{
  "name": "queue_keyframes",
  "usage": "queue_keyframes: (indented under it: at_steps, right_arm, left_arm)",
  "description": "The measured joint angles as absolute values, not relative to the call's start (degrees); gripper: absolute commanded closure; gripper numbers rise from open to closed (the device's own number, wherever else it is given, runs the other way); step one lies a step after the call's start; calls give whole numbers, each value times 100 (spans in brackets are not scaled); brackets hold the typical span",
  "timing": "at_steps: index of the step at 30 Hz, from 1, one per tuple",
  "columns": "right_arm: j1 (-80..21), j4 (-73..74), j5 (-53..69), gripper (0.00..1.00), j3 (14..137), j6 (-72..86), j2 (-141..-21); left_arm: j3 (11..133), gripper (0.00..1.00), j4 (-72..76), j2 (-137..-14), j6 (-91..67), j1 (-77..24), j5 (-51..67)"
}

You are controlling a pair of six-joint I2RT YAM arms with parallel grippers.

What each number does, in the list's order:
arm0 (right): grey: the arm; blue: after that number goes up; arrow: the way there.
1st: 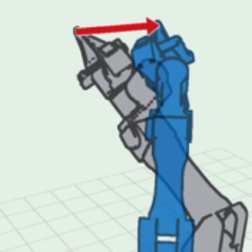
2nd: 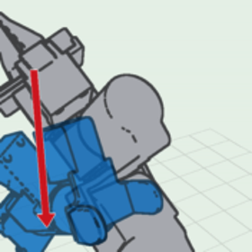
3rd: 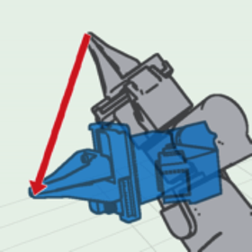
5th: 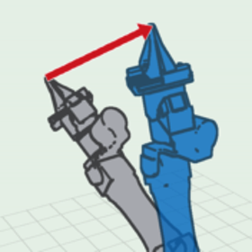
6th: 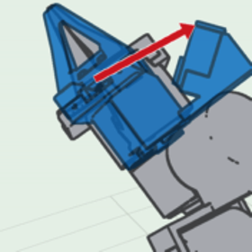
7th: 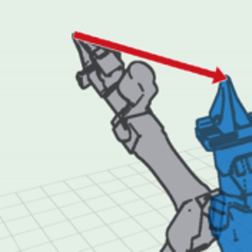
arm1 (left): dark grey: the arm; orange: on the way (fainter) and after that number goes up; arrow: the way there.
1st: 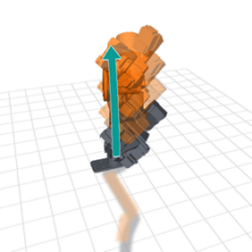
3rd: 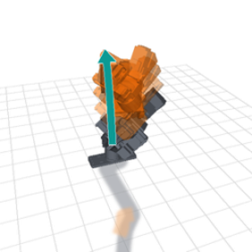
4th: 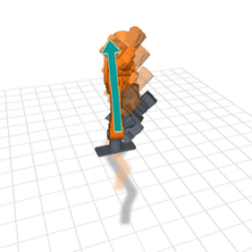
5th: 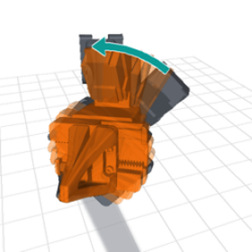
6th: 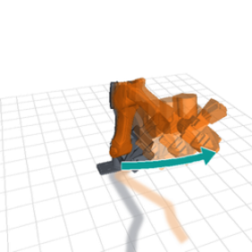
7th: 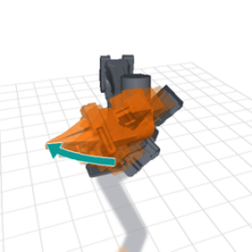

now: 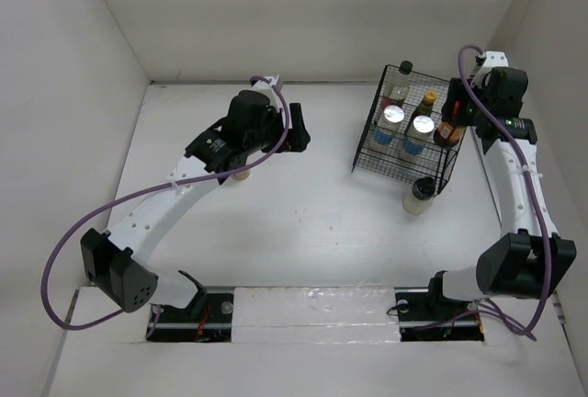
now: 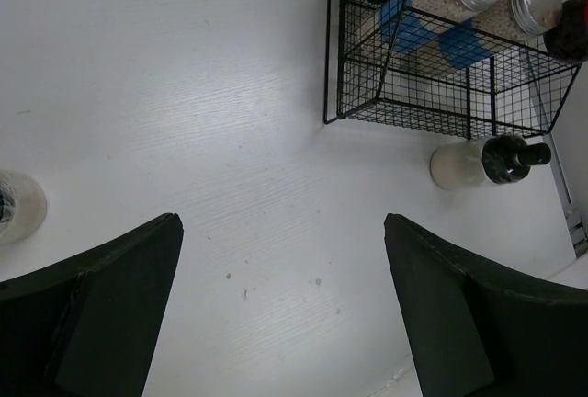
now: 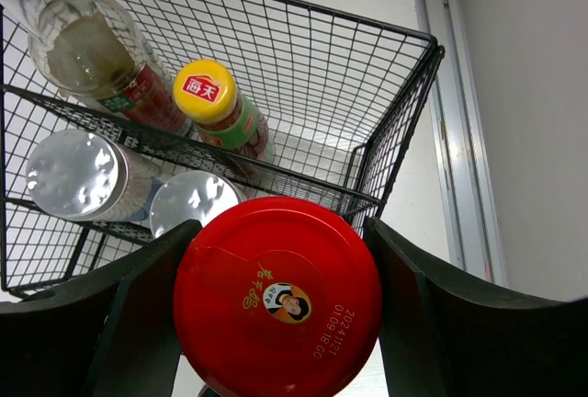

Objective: Organize the condiment bottles

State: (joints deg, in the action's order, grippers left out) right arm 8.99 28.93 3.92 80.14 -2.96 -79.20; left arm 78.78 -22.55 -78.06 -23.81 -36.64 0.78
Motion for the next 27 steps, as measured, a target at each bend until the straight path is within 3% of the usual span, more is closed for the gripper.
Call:
queue_keyframes:
  at_steps: [20,25,27]
  right_arm:
    - [978,2196,451,55,7747,-276,-8285]
    - [974,1900,454,51,7098,-257,-8300]
    - [974,1874,456,44,6882,-226,-8331]
  left_arm:
    - [7878,12,-2206,-7863,-2383,-3664,67]
    - [7878,12,-2206,-7863,-2383,-3664,58]
    - [7878,12,-2206,-7863,-2383,-3664,58]
